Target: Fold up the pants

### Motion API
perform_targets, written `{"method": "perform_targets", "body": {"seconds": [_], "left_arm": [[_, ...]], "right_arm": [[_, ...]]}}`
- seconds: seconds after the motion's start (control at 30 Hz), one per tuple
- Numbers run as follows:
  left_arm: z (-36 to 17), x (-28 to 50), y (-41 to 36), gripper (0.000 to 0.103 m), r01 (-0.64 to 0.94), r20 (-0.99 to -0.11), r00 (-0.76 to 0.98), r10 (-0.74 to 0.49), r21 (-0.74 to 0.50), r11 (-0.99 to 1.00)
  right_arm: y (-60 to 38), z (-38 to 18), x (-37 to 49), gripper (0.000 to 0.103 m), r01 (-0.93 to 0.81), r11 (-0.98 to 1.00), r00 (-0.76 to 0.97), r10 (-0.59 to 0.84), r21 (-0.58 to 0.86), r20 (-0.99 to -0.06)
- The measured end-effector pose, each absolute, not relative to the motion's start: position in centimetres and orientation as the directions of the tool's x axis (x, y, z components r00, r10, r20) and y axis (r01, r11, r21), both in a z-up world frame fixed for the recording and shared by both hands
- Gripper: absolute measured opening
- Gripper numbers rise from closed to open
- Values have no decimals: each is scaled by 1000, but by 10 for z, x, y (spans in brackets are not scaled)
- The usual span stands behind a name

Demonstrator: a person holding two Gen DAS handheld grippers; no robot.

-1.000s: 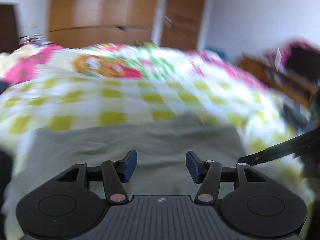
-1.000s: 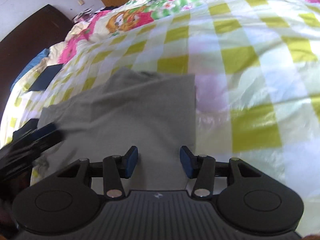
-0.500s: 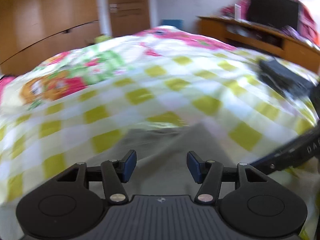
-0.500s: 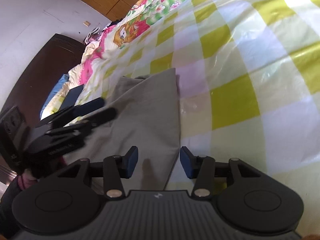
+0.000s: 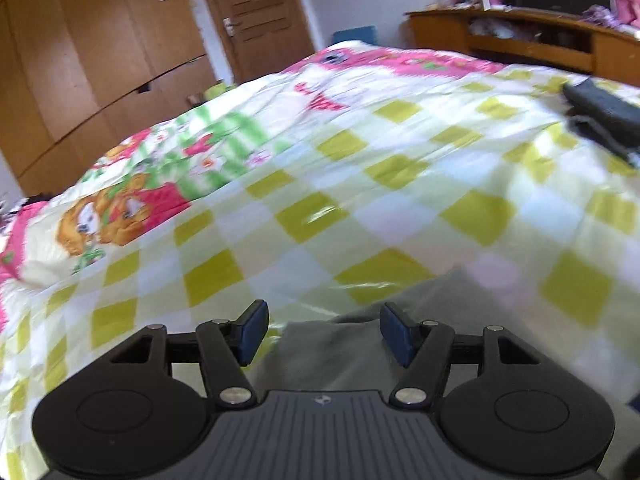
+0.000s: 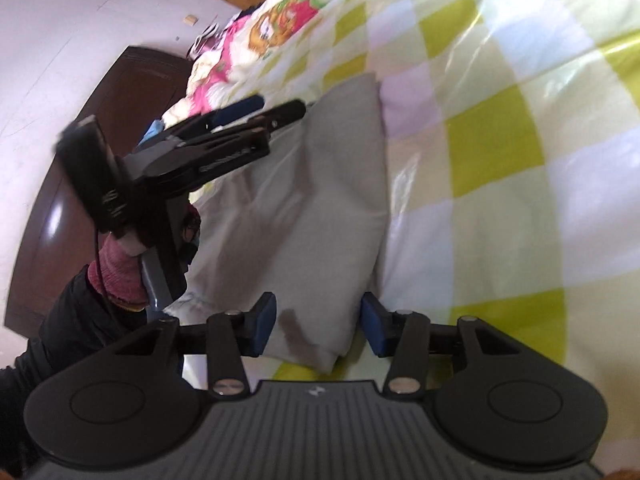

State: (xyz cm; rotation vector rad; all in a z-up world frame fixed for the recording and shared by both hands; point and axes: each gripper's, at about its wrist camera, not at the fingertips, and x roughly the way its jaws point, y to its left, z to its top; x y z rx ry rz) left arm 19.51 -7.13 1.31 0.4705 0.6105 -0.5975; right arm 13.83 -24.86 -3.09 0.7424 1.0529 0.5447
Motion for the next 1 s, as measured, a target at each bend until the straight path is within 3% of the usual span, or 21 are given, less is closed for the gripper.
{"method": "perform_targets", "body": {"seconds": [0.07,0.13,0.17,0.2,0.47,0.73,0.8,1.0], "left_arm": [[22,188,-76,75,686,-645,636,-423,223,692],[22,184,-82,76,724,-658,607,-446,226,652],[20,186,-85,75,729,-670,599,-438,231,644],[16,190,-87,75,732,-685,589,-430,225,644],[34,202,-109,75,842,-755,439,-486,159,515],[27,202,-181,75,953,-878,284,-385,216,210],[20,209,-191,63,957,-893,258,-369,184,223],[5,204,-199,53,968,-920,221,-323,167,186]], "right_arm": [[-247,-34,144,48,-44,629,390,726,776,-566],[-244,-42,150,39,2,592,392,741,806,-545],[-242,-46,153,19,23,577,385,748,816,-540],[-240,-47,155,7,26,571,370,757,821,-539],[-258,-34,146,5,-42,654,361,715,755,-599],[-273,-26,146,6,-97,710,364,677,697,-639],[-274,-30,146,6,-78,697,363,686,713,-631],[-275,-34,147,7,-57,671,370,702,739,-609]]}}
